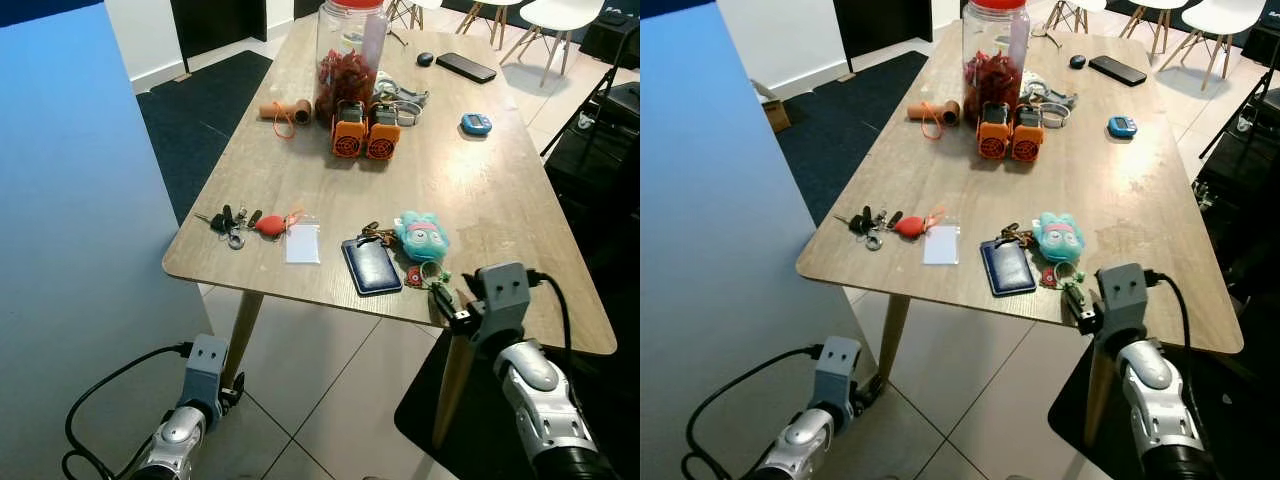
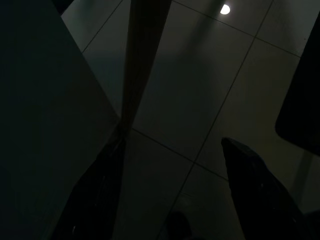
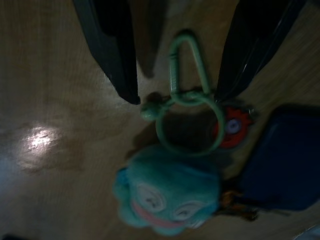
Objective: Hang keys on a hook
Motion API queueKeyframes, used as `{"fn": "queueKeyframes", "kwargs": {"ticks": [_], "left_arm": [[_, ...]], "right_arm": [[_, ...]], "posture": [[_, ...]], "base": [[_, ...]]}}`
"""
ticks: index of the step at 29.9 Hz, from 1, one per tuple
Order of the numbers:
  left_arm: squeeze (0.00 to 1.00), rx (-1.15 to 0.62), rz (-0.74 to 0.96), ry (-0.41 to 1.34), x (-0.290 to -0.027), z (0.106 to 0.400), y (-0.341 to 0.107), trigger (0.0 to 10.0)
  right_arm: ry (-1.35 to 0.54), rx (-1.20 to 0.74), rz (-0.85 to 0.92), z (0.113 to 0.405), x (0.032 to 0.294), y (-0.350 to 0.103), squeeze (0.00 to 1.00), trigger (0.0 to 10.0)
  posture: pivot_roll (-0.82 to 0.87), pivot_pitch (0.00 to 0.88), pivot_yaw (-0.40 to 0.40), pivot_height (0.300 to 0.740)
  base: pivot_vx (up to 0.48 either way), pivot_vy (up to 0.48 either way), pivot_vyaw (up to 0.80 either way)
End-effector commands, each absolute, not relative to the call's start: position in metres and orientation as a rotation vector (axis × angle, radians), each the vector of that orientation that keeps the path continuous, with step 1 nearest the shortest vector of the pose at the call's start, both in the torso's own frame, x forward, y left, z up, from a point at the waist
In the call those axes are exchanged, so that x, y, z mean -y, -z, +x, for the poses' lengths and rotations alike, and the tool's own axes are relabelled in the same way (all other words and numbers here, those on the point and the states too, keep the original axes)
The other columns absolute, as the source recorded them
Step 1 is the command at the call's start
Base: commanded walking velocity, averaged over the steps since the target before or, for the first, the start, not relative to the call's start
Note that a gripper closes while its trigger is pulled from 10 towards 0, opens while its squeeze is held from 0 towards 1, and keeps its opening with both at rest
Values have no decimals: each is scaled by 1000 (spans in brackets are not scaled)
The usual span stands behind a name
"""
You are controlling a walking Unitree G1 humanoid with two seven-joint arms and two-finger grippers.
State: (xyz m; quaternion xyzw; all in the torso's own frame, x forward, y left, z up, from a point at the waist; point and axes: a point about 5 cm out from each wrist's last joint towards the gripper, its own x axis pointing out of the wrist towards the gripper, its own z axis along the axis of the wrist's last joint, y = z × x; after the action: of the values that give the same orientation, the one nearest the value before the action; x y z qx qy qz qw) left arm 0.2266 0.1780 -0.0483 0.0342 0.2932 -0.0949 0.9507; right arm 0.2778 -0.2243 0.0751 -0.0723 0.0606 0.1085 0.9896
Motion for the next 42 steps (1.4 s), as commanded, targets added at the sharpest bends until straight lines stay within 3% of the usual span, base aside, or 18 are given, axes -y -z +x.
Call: {"fn": "queueKeyframes", "kwargs": {"ticks": [1, 10, 11, 12, 13, 15, 16, 36, 42], "left_arm": [[0, -616, 66, 187, -180, 221, 52, 10000], [0, -618, 64, 181, -181, 220, 52, 10000], [0, -617, 65, 179, -182, 220, 52, 10000], [0, -617, 65, 179, -182, 220, 52, 10000], [0, -618, 66, 179, -182, 219, 53, 10000], [0, -618, 66, 179, -182, 219, 53, 10000], [0, -620, 67, 179, -183, 219, 53, 10000], [0, -622, 70, 182, -184, 219, 52, 10000], [0, -621, 68, 184, -183, 220, 52, 10000]], "right_arm": [[-233, -150, -140, 275, 222, -71, 0, 10000], [-250, -166, -144, 275, 219, -71, 0, 10000], [-253, -167, -144, 274, 220, -71, 0, 3843], [-253, -167, -144, 274, 220, -71, 0, 3843], [-252, -168, -144, 273, 220, -72, 0, 4588], [-251, -169, -144, 273, 220, -72, 0, 4588], [-241, -170, -133, 272, 220, -72, 0, 10000], [-190, -163, -102, 264, 232, -75, 0, 10000], [-198, -164, -172, 262, 230, -73, 0, 10000]], "posture": [[48, 53, -29, 740], [53, 64, -31, 740], [55, 65, -32, 740], [55, 65, -32, 740], [55, 66, -32, 740], [54, 66, -31, 740], [54, 66, -30, 740], [53, 67, -23, 740], [51, 67, -23, 740]], "base": [[0, 0, 0], [0, 0, 0], [0, 0, 0], [0, 0, 0], [0, 0, 0], [0, 0, 0], [0, 0, 0], [0, 0, 0], [0, 0, 0]]}}
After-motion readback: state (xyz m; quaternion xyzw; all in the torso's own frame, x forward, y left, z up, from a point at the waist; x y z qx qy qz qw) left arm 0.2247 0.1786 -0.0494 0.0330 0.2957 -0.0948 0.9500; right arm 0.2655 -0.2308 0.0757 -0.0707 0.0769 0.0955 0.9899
